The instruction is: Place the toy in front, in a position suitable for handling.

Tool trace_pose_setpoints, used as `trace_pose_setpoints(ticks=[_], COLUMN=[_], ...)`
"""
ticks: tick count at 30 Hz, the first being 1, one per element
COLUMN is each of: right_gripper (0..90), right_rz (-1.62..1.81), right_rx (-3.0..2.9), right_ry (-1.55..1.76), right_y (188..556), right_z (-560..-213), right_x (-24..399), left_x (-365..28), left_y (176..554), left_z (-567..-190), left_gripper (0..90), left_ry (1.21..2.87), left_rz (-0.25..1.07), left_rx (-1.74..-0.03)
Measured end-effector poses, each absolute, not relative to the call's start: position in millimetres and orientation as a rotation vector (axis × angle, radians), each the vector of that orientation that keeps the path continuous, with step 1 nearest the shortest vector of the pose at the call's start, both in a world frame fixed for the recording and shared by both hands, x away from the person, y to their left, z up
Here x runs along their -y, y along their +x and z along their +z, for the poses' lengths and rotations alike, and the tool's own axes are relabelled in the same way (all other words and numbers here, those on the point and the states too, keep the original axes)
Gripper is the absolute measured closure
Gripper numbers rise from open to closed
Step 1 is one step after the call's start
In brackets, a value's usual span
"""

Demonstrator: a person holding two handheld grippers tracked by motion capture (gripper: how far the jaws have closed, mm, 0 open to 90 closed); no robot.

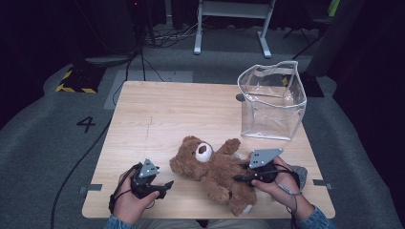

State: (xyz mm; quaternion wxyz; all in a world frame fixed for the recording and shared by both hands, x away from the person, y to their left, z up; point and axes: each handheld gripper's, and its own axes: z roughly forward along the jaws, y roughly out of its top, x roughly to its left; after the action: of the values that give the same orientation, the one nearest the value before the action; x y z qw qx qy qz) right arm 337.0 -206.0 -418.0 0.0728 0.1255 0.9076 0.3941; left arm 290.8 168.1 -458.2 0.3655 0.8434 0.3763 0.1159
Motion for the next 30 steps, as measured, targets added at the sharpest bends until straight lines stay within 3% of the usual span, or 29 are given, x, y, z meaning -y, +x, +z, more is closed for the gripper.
trace_pose_setpoints(ticks=[3,5,8,17,22,30], right_gripper=[61.5,47.7,40.9,36.9,27.5,23.1], right_rz=[1.178,1.233,1.324,1.287,0.975,0.877], right_rx=[-2.742,-2.707,-2.638,-2.416,-2.4,-2.415], right_ry=[0.402,0.496,0.546,0.862,1.065,1.111], right_y=[329,324,324,330,336,339], right_z=[-417,-417,-413,-402,-437,-481], right_x=[216,223,232,304,330,339], left_x=[-159,-153,-151,-164,-169,-171], left_y=[291,292,293,290,287,286], left_z=[-456,-456,-458,-461,-462,-465], left_gripper=[26.2,26.1,26.2,26.2,26.2,26.3], left_ry=[2.182,2.191,2.199,2.187,2.186,2.188], left_rz=[0.289,0.269,0.263,0.281,0.307,0.31], left_rx=[-0.922,-0.893,-0.892,-0.943,-0.973,-0.993])
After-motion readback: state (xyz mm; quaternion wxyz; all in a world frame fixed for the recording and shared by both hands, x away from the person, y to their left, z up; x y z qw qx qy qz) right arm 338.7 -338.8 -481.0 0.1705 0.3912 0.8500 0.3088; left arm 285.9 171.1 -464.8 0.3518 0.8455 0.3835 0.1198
